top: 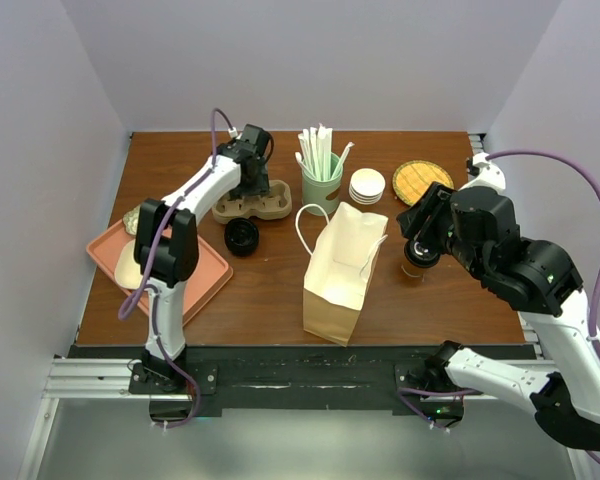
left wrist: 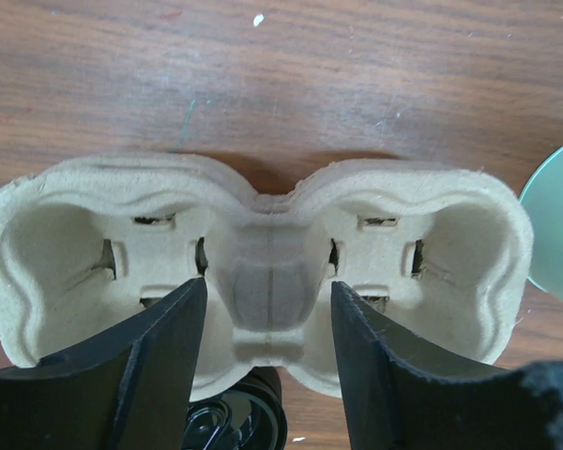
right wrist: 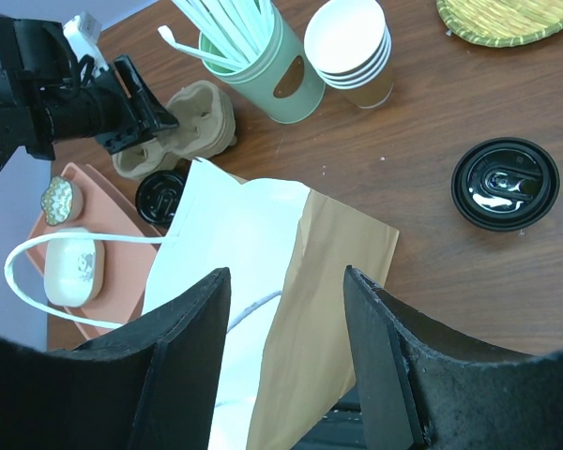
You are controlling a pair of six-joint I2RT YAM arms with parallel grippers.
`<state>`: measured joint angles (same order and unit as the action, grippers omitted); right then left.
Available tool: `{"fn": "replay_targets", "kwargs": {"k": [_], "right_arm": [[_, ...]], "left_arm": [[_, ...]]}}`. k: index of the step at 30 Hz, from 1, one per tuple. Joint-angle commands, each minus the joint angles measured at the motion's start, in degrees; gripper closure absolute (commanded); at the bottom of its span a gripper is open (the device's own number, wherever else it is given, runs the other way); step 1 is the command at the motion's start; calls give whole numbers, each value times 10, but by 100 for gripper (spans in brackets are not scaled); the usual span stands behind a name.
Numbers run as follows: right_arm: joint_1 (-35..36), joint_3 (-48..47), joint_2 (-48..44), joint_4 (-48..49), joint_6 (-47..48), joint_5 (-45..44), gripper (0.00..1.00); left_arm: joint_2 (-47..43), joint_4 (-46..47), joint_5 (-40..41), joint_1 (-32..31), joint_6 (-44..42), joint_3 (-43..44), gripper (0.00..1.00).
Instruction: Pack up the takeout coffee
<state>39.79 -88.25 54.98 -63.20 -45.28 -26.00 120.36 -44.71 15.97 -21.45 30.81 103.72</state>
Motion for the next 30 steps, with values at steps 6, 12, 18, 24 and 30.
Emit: {"fn": "replay_targets", "kwargs": {"k": [6, 12, 18, 24, 30], "right_arm": [[-2, 1, -4, 4, 10, -15, 45], [-2, 9, -7, 8, 8, -15, 46], [-1, 12, -4, 11, 8, -15, 46], [-1, 19, -2, 20, 7, -12, 46], [-1, 18, 0, 24, 5, -11, 46]], "left_arm": [[14, 14, 5, -3, -13, 35, 46], [15, 13, 5, -3, -18, 42, 57], [15, -5, 18, -4, -23, 63, 63], [31, -41, 28, -4, -33, 99, 52], [37, -35, 15, -4, -41, 97, 62]]}}
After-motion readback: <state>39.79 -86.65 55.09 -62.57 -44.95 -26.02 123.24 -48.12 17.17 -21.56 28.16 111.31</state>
